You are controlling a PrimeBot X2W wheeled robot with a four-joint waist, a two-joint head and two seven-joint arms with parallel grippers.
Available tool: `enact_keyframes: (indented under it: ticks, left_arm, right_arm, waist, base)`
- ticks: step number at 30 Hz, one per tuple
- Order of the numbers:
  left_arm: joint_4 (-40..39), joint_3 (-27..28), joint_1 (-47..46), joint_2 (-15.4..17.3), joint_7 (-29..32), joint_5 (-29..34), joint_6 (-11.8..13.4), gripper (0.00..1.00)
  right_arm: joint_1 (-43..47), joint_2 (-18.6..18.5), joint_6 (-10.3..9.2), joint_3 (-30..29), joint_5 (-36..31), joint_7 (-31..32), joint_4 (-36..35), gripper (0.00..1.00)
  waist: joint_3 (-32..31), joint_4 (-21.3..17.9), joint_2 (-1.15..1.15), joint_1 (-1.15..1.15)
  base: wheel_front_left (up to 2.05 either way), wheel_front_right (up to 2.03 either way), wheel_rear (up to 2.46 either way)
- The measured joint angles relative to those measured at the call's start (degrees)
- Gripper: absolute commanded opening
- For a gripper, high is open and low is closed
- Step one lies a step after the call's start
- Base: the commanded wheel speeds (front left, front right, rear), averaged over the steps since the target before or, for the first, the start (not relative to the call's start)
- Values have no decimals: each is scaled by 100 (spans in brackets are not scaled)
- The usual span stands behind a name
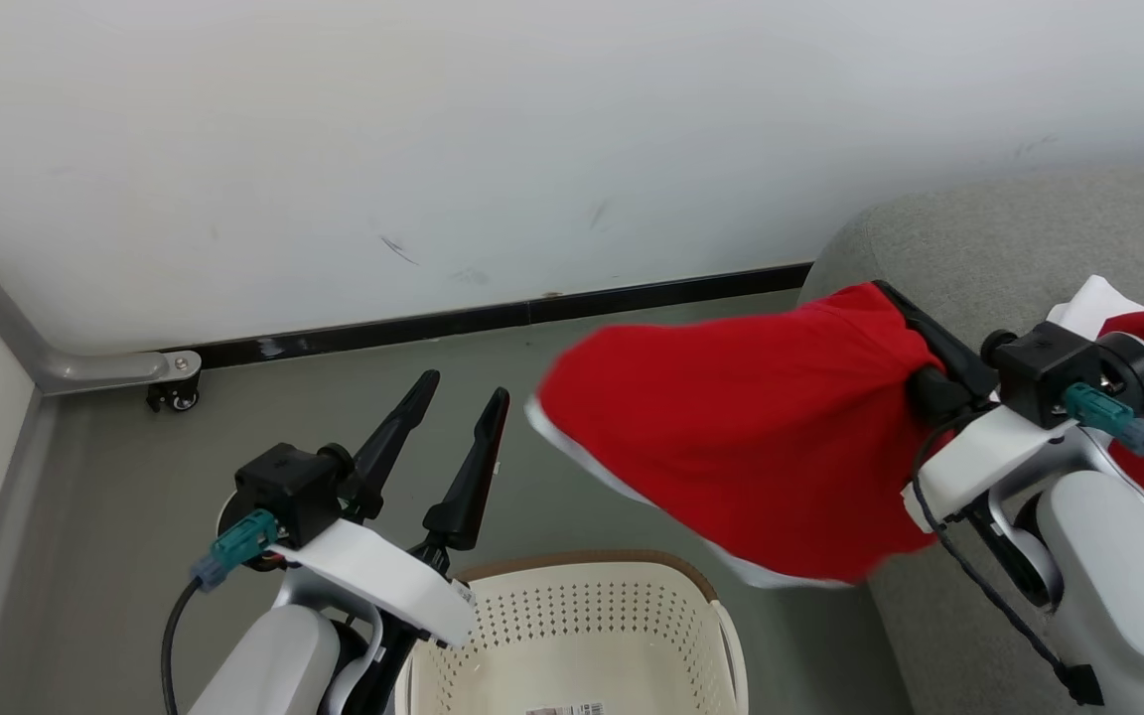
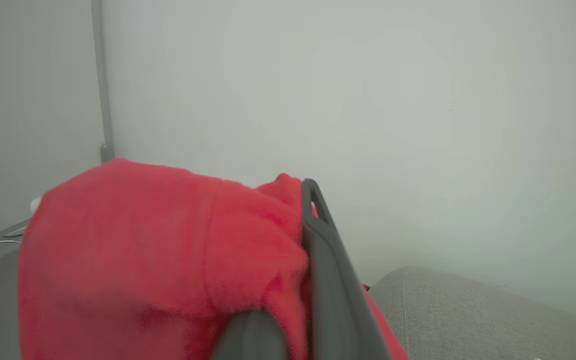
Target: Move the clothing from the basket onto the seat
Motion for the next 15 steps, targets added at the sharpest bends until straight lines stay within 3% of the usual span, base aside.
enact_keyframes:
  ticks: [15]
  left_arm:
    - [3, -499, 363, 2, -252, 45, -158, 100]
  right_arm:
    - [558, -234, 0, -988, -211, 0, -344, 0]
  waist:
    - [23, -26, 0, 0]
  base:
    - [0, 0, 0]
